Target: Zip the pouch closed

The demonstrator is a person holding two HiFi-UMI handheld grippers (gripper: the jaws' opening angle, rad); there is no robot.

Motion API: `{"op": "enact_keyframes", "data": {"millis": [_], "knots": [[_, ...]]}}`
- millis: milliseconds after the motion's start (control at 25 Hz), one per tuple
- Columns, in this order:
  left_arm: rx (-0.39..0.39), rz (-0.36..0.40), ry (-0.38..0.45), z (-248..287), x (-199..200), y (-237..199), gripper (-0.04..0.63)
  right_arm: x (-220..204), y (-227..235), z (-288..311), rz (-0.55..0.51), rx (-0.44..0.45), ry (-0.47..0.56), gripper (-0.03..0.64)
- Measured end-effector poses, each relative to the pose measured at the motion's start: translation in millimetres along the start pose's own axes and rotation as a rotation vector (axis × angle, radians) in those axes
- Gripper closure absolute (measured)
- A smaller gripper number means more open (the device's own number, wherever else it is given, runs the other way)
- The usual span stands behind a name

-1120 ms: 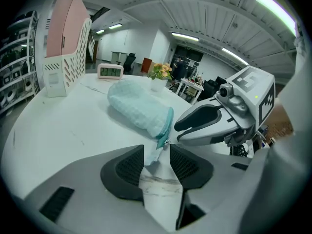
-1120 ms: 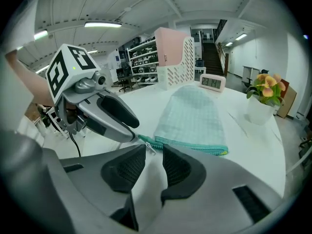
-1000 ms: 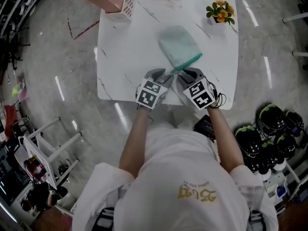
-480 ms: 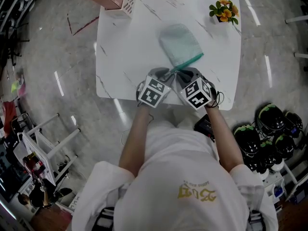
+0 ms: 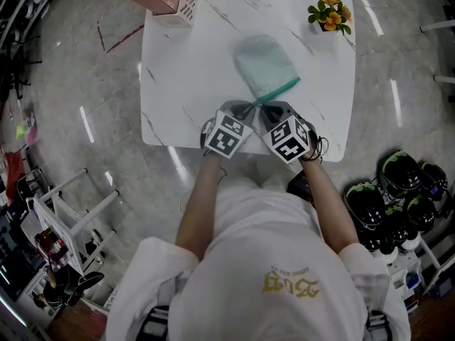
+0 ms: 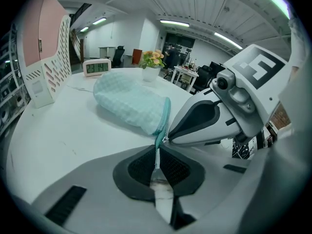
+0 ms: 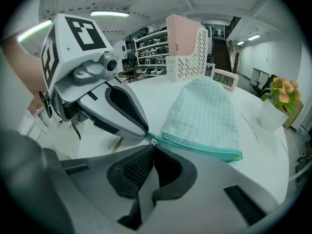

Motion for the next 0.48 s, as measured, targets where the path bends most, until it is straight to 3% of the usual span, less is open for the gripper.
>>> {"op": "enact_keyframes", "data": {"millis": [480], "knots": [[-0.016, -0.047, 0.010, -5.7, 3.9, -2.2, 0.557, 2.6, 2.6, -3.0, 0.022, -0.025, -0.001, 0.601]]}}
Point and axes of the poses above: the fingertips, and each gripper's own axes: z forward along the fingers, y to its right, x out of its top, the point moved 5 cm from there along -z, backward along the fingers, and after that the axes turned 15 degrees about -z, right-handed, at the moved point
